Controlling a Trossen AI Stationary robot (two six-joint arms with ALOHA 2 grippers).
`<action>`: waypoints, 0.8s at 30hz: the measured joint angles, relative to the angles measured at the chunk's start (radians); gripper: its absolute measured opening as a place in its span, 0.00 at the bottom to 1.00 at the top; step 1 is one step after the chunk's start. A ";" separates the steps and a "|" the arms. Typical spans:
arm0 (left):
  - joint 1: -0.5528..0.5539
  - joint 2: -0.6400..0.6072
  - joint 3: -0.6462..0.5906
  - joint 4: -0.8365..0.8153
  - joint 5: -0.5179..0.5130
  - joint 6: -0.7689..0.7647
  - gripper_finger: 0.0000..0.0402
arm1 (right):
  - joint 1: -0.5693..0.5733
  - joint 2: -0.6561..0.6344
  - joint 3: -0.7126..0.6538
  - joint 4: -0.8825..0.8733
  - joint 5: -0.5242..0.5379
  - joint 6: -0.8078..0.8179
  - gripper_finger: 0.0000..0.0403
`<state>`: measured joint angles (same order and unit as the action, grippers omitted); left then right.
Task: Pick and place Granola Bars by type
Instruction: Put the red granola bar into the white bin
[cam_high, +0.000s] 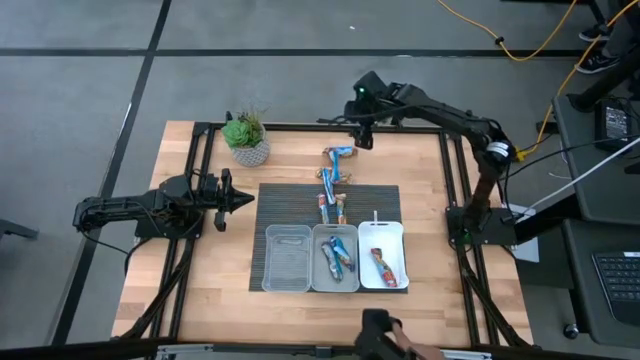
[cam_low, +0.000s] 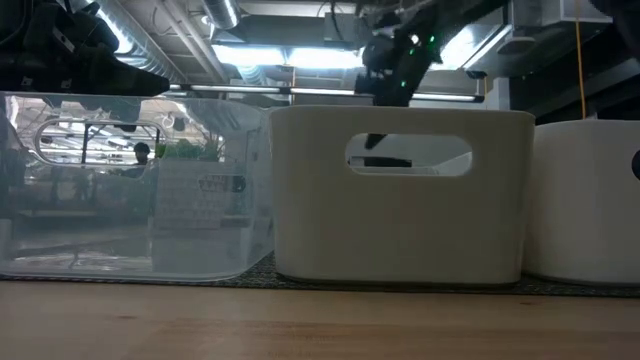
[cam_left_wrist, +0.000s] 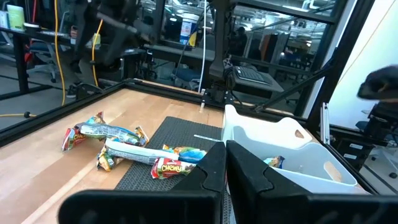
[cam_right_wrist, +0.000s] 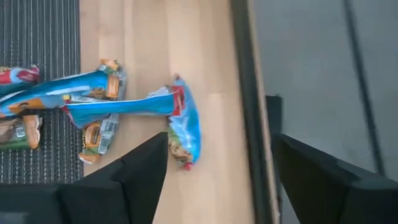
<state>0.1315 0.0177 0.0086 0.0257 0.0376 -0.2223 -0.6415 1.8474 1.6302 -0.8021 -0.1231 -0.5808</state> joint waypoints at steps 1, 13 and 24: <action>0.000 0.000 0.000 0.000 0.000 0.000 0.02 | -0.003 0.018 0.000 -0.001 -0.003 0.000 0.74; 0.000 0.000 0.000 0.000 0.000 0.000 0.02 | -0.001 0.186 0.000 -0.001 0.048 -0.033 0.83; 0.000 0.000 0.000 0.000 0.000 0.000 0.02 | -0.001 0.263 0.000 0.028 0.050 -0.031 0.83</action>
<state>0.1316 0.0176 0.0086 0.0254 0.0376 -0.2222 -0.6422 2.1105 1.6302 -0.7738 -0.0731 -0.6113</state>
